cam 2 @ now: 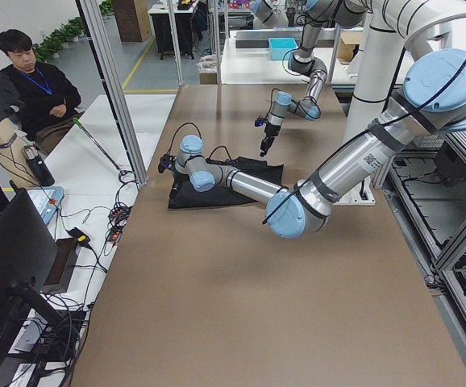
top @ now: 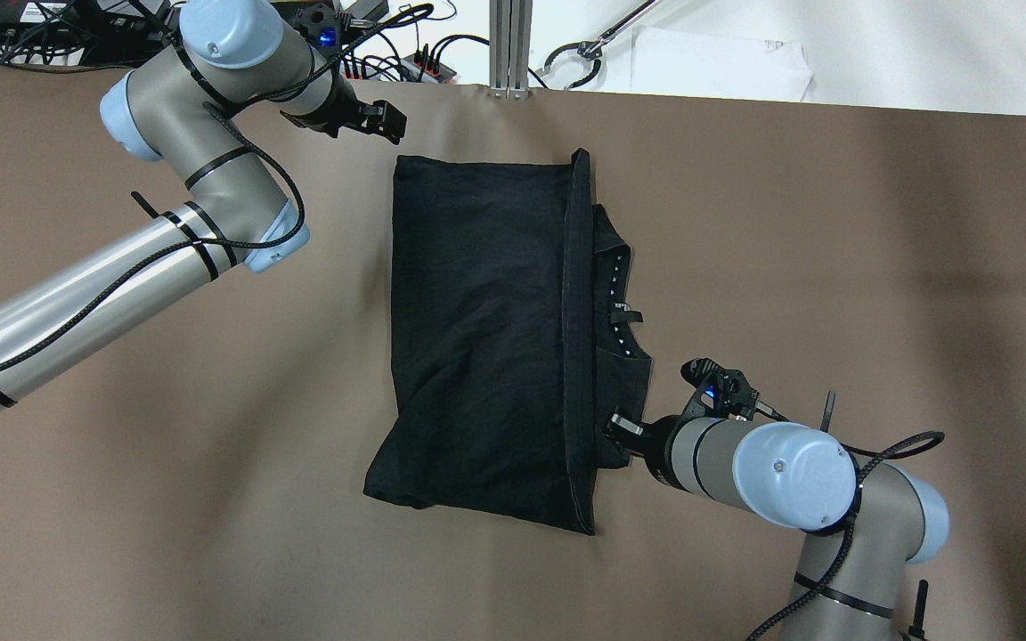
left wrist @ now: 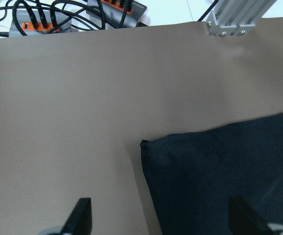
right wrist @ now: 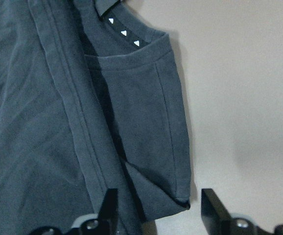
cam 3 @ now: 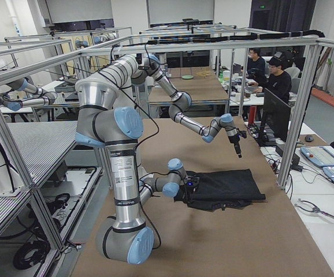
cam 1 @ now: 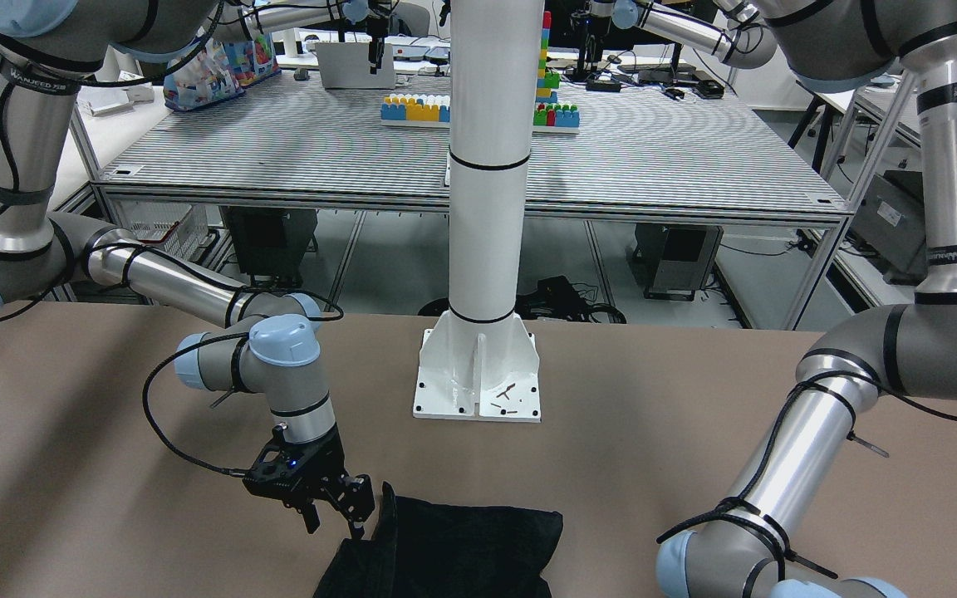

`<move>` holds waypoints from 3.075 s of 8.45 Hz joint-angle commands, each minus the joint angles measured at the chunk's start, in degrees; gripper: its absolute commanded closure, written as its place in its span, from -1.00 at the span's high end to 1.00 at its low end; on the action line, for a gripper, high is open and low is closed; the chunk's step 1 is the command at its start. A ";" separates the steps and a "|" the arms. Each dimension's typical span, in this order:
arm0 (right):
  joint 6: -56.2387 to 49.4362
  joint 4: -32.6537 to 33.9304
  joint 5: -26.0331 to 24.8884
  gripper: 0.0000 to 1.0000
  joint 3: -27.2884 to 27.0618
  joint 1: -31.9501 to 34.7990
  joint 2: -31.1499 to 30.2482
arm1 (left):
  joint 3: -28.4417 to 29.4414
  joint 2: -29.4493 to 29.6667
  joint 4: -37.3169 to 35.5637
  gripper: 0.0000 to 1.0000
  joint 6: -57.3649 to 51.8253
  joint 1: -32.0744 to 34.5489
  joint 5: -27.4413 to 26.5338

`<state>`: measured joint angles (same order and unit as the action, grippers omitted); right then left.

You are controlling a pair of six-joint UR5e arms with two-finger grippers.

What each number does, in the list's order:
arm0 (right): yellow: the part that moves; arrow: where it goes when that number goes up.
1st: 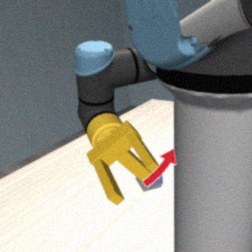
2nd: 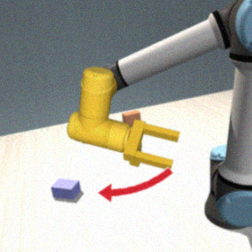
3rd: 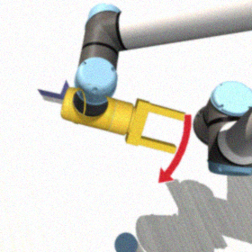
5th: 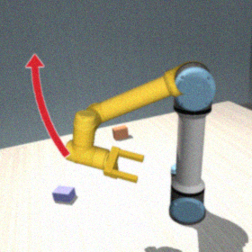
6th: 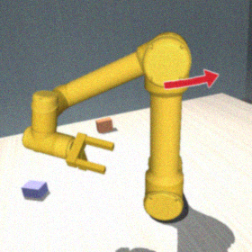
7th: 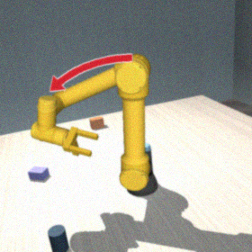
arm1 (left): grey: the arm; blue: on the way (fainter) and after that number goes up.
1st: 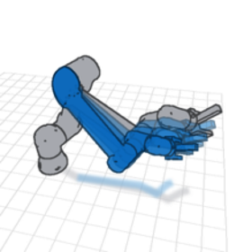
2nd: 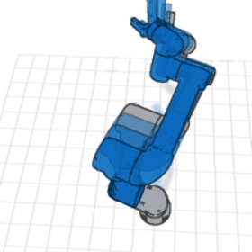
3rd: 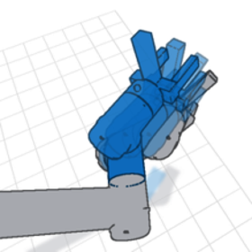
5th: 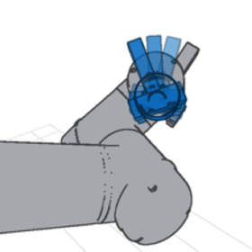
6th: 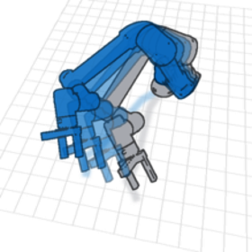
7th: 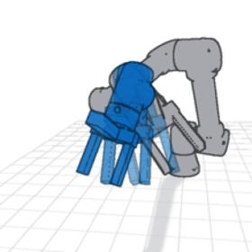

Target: Fold clothes

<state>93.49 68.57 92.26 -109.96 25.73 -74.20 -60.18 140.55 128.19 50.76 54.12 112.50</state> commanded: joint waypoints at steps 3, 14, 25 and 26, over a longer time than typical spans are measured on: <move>-12.88 24.47 0.02 0.89 0.27 0.55 12.13 | -1.70 -2.21 0.13 1.00 -0.05 -2.18 0.00; -38.19 30.30 0.72 0.90 13.81 -2.35 20.86 | -1.61 -2.56 0.04 1.00 -0.22 -2.88 0.00; -43.49 31.10 1.60 0.90 1.06 2.29 10.81 | -2.05 -3.00 0.13 1.00 -0.05 -2.88 0.00; -43.31 31.01 1.60 0.90 2.37 3.00 13.01 | -2.05 -3.00 0.13 1.00 -0.05 -2.88 0.00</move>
<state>49.76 99.60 93.82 -109.07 27.24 -64.99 -62.20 137.55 128.32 50.68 51.24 112.48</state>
